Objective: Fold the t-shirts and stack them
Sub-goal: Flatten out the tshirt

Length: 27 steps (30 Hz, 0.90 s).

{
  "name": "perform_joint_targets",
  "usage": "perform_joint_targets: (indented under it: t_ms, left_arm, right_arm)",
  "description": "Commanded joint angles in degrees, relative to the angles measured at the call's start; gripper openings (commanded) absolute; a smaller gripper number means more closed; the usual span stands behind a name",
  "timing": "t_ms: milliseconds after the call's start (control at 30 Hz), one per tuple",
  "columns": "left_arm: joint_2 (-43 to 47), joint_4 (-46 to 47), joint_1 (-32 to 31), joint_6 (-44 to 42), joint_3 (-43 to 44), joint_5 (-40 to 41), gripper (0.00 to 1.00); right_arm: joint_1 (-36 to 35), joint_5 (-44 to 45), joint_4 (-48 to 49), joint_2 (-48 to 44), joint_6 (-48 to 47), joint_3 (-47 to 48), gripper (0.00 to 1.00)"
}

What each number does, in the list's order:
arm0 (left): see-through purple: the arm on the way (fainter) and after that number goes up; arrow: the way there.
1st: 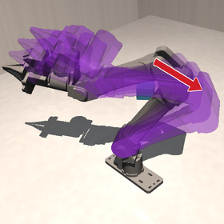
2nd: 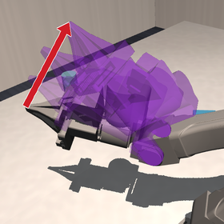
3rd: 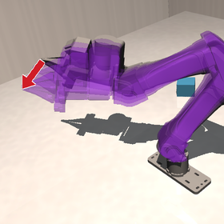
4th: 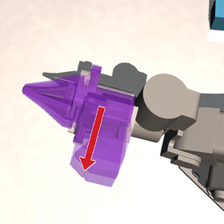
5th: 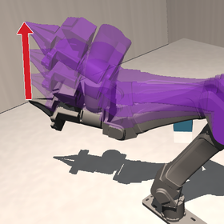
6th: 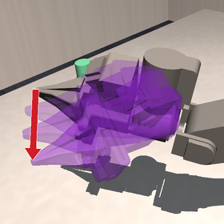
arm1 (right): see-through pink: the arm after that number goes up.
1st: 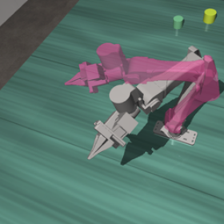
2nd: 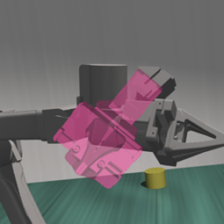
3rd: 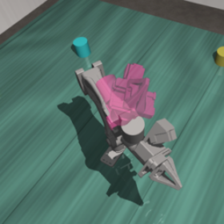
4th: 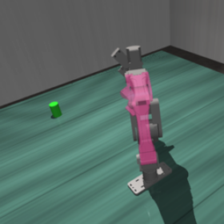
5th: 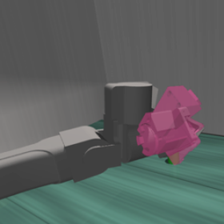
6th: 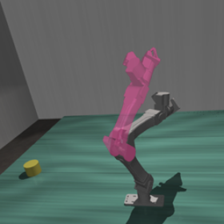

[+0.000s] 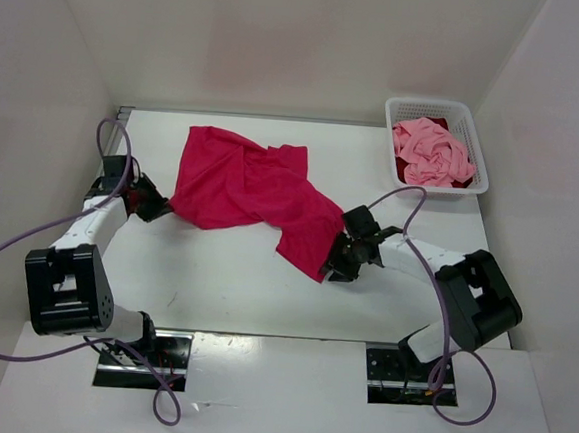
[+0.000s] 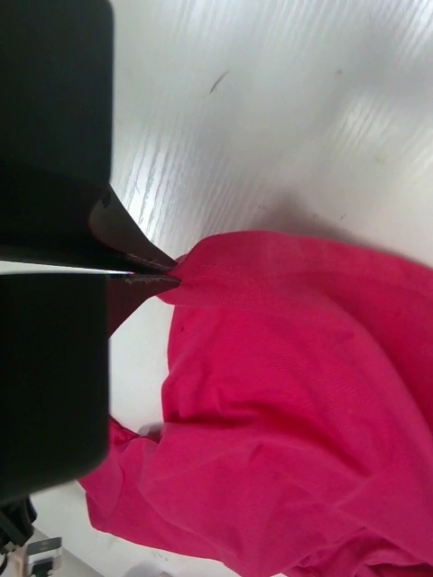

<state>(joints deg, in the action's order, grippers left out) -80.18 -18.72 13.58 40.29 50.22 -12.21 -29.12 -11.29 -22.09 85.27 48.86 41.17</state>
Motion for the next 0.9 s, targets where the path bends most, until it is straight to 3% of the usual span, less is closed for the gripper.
perform_joint_targets:
  t_ms: [0,233,400,500,633,667,700,800,867]
  left_arm:
    - [-0.8,1.8,-1.4,-1.3,0.5,-1.5,0.02]
    - [-0.8,1.8,-1.9,-1.3,0.5,-2.0,0.02]
    - [-0.8,2.4,-3.0,-0.2,0.5,-2.6,0.02]
    - [-0.8,2.4,-5.6,0.3,3.5,-1.9,0.00]
    - [-1.9,1.8,-8.9,1.7,14.9,-1.4,0.00]
    - [-2.4,1.2,-8.9,2.2,18.4,-1.4,0.00]
    - [-3.0,1.2,-8.9,2.2,26.0,-1.9,0.00]
    - [-4.2,-1.8,-7.4,3.4,38.3,-3.7,0.00]
    - [-4.2,-1.8,-4.2,7.3,47.4,-10.5,0.00]
  right_arm:
    - [-1.1,-0.5,6.3,1.8,4.2,-1.2,0.44]
    - [-1.6,2.2,7.3,4.5,4.8,-1.2,0.26]
    - [-1.6,4.1,5.5,4.4,3.4,1.4,0.00]
    - [-1.6,7.7,0.0,-1.6,0.6,7.8,0.00]
    - [1.7,13.1,-11.3,-9.1,-5.7,24.4,0.00]
    - [3.8,13.7,-13.2,-9.9,-7.2,32.6,0.00]
    - [4.9,13.7,-17.1,-9.9,-10.5,37.0,0.00]
    - [7.8,17.2,-23.9,-8.1,-15.2,56.0,0.00]
    - [7.9,20.4,-26.4,-5.1,-18.4,70.9,0.00]
